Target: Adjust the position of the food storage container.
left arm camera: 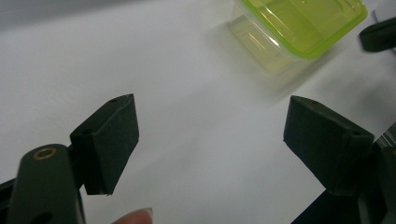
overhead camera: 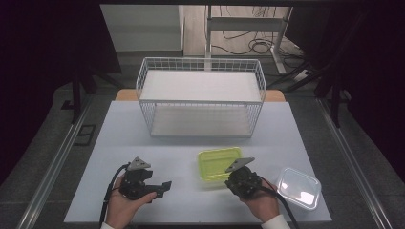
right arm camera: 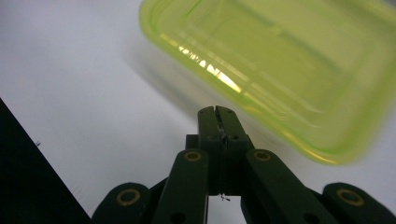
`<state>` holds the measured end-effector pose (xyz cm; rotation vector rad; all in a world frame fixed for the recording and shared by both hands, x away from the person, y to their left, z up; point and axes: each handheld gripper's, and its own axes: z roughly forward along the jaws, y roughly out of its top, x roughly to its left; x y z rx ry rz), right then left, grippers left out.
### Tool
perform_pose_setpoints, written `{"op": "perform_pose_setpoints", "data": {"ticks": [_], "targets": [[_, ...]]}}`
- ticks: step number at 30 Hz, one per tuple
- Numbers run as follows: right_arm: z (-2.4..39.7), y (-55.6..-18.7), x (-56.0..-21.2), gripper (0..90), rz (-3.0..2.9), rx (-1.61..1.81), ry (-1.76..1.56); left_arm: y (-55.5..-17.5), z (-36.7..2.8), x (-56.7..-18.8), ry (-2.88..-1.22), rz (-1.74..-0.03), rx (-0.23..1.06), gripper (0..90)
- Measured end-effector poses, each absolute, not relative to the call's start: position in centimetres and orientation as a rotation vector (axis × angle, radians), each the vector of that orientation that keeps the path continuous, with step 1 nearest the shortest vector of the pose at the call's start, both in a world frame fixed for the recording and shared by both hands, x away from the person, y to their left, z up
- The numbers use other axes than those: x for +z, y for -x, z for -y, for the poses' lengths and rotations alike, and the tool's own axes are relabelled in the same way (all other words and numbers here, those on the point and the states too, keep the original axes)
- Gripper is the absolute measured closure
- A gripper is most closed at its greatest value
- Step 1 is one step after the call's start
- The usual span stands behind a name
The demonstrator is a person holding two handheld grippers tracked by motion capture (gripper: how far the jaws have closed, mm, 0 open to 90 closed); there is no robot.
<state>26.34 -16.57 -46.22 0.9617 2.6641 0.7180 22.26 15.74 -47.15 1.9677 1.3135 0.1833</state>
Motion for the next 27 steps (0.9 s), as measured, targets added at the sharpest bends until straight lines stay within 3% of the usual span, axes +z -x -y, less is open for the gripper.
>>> {"op": "perform_pose_setpoints", "data": {"ticks": [11,27], "targets": [[21.5,-29.6,-44.2,89.0,-2.440,0.702,-1.215,-22.4,-15.7,-47.3,-1.976,-1.316,0.183,17.9],[20.6,-31.4,-46.5,89.0,-2.452,0.586,-1.274,-22.5,-15.7,-47.4,-1.983,-1.319,0.183,17.9]]}}
